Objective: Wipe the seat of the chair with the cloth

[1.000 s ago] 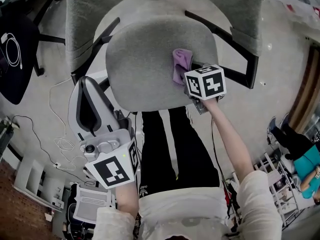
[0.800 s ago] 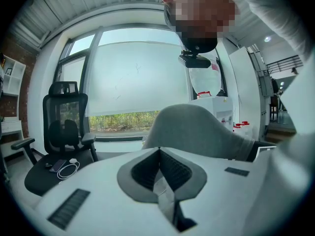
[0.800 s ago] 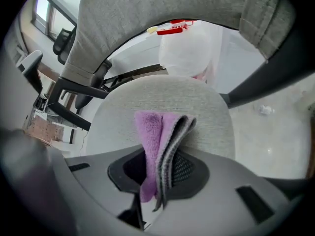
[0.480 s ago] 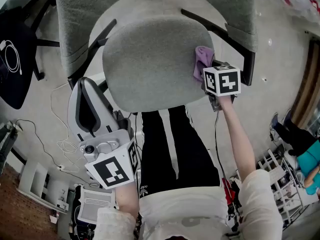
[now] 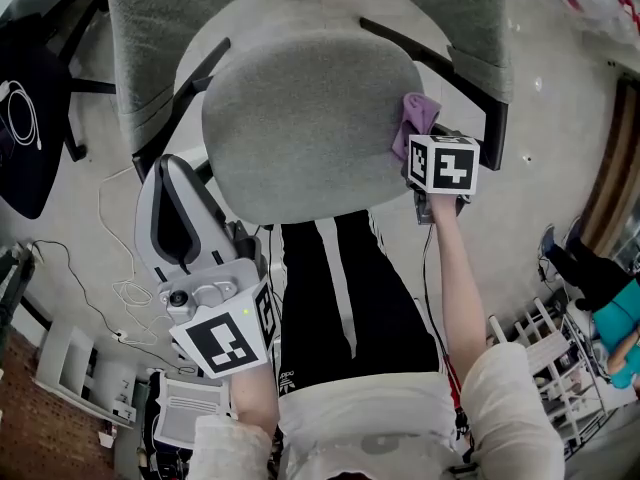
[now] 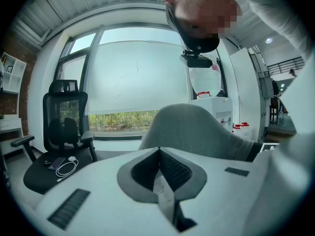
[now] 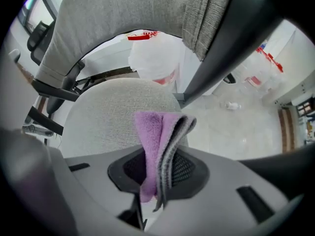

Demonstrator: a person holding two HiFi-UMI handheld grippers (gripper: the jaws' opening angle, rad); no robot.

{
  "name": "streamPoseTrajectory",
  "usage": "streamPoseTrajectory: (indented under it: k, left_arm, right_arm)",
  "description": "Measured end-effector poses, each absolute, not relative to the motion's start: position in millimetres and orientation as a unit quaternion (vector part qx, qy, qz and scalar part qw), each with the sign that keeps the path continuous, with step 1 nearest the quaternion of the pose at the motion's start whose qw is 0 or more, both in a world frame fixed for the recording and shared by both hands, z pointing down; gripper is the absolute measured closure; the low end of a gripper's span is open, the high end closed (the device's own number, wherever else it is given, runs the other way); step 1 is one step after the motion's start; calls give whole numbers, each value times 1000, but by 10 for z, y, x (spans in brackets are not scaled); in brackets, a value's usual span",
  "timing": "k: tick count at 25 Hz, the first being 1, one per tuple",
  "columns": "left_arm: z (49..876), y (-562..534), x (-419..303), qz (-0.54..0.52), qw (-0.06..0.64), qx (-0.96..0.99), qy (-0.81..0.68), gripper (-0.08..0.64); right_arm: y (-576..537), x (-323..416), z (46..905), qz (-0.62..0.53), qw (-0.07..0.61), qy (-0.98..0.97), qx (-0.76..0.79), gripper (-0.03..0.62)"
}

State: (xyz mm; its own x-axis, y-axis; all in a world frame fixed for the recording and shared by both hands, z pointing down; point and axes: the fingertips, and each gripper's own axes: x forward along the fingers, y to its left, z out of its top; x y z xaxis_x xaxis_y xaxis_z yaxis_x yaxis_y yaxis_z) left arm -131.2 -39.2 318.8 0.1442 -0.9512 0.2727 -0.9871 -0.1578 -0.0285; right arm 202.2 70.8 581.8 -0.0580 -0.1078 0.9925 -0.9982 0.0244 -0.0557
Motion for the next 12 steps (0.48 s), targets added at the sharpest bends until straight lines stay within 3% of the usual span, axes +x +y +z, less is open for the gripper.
streamPoseTrajectory:
  k: [12]
  left_arm:
    - [3202, -350, -1379, 115, 79, 747, -651, 548]
  right_arm:
    - [682, 1991, 5700, 477, 442, -557, 517, 506]
